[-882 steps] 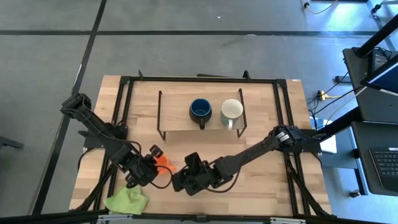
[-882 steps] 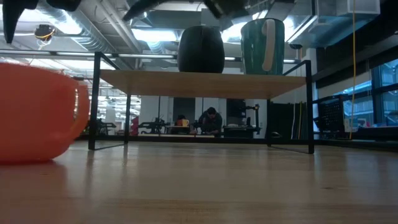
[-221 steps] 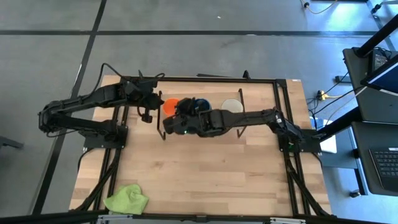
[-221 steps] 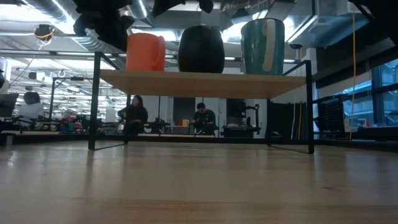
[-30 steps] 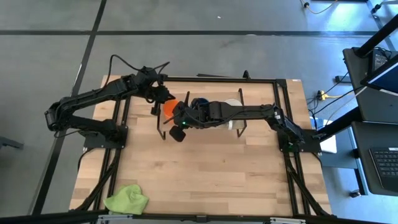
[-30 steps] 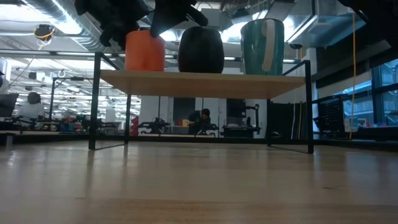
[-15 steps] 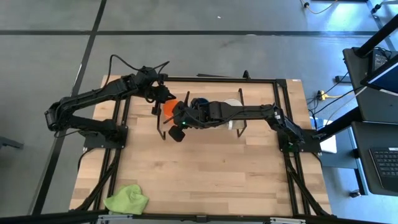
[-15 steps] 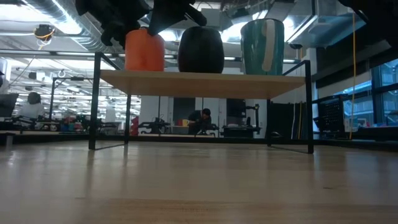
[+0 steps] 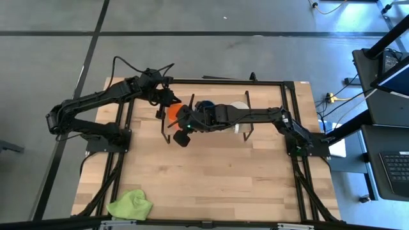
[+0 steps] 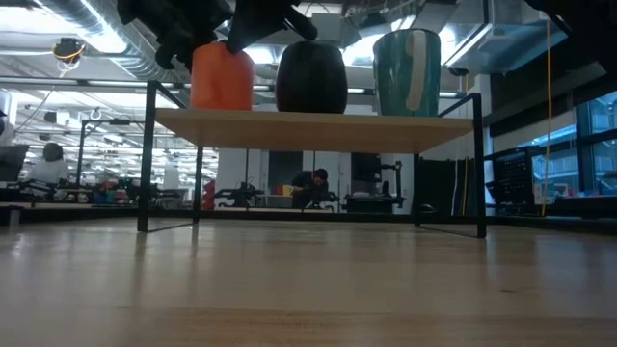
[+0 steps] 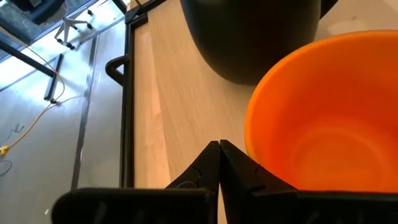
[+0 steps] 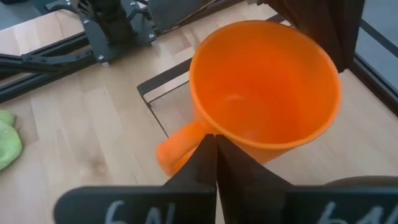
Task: Stack small to large cups/mugs on shelf
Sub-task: Put the orange mug on the shelf, then return to Home Position
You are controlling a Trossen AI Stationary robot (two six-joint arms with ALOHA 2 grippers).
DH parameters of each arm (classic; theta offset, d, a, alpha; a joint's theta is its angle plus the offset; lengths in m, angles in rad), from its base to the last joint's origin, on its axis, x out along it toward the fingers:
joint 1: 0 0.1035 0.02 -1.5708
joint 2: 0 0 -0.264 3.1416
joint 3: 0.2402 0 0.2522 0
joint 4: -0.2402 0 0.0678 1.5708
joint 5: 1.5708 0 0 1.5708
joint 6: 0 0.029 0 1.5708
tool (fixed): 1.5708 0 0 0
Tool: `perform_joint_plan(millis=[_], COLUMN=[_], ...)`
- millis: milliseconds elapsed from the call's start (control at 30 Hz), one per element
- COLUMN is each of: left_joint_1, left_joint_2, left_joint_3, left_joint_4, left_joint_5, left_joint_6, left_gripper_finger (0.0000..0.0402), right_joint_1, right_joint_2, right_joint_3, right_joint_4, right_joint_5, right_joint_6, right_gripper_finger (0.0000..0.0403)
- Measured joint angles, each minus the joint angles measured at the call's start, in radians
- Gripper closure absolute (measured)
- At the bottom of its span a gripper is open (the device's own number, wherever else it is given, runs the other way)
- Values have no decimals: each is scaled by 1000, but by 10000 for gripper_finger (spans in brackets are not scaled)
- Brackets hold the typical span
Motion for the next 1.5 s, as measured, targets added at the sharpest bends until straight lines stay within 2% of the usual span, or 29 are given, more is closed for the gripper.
perform_joint_plan(millis=[167,367,733,967,1067,1167,1267,1367,1500], left_joint_1=[0,0,0,-2,-15,-48,-105,-181,-276], left_joint_2=[0,0,-23,-25,-37,-59,-106,-171,-271], left_joint_3=[0,0,1,130,207,290,364,401,397], left_joint_4=[10,24,14,-182,-262,-326,-344,-320,-257], left_joint_5=[-8,-39,-94,-87,-83,-5,55,21,5], left_joint_6=[3,2,-21,-51,-68,-139,-238,-358,-600], left_gripper_finger=[400,387,375,378,378,378,378,379,379], right_joint_1=[4,4,7,8,9,9,10,26,96], right_joint_2=[0,0,-5,-32,-64,-127,-219,-326,-441], right_joint_3=[0,0,0,7,6,7,8,11,12], right_joint_4=[35,28,3,22,101,208,302,343,313], right_joint_5=[-20,-20,-1,10,-32,-108,-92,-73,-91], right_joint_6=[-33,-47,-72,-81,-107,-157,-200,-246,-354], right_gripper_finger=[399,378,374,374,374,373,373,373,373])
